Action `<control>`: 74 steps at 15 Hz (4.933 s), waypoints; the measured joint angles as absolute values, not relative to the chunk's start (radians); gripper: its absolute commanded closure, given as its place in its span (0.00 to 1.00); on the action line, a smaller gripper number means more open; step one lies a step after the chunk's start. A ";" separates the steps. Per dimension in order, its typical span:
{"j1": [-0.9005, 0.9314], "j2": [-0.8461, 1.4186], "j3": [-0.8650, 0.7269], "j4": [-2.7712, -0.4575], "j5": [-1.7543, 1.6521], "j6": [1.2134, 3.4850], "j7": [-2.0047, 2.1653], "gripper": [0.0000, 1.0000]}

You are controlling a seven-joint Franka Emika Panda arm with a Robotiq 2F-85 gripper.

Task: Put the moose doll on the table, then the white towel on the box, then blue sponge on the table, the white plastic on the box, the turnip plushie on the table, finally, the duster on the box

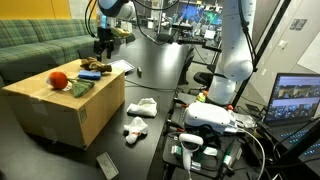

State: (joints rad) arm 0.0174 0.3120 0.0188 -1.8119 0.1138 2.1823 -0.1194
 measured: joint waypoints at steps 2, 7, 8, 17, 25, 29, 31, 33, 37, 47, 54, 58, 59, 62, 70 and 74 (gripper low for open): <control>0.015 0.352 0.029 -1.782 0.116 2.201 -0.135 0.00; 0.015 0.455 0.042 -1.734 0.115 2.311 -0.157 0.00; 0.014 0.477 0.042 -1.725 0.112 2.335 -0.159 0.00; -0.011 0.559 0.023 -1.673 0.040 2.442 -0.160 0.27; -0.013 0.601 -0.014 -1.644 -0.021 2.441 -0.152 0.82; -0.017 0.596 -0.019 -1.639 -0.022 2.434 -0.150 0.93; -0.026 0.585 -0.019 -1.643 -0.022 2.416 -0.151 0.91; -0.042 0.556 -0.019 -1.662 -0.022 2.397 -0.155 0.89; -0.088 0.439 -0.023 -1.755 -0.021 2.372 -0.164 0.90; -0.195 0.173 -0.147 -2.155 -0.024 2.373 -0.177 0.90; -0.232 0.295 -0.199 -2.316 -0.036 2.559 -0.177 0.90; -0.243 0.445 -0.199 -2.288 -0.036 2.663 -0.172 0.90; -0.243 0.479 -0.199 -2.272 -0.036 2.683 -0.168 0.89; -0.243 0.565 -0.202 -2.212 -0.036 2.729 -0.149 0.62; -0.211 0.610 -0.213 -2.169 -0.085 2.769 -0.131 0.09; -0.204 0.531 -0.181 -2.250 -0.089 2.749 -0.152 0.00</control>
State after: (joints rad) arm -0.2045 0.5310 -0.1813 -2.2505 -0.0890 2.7493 -0.1524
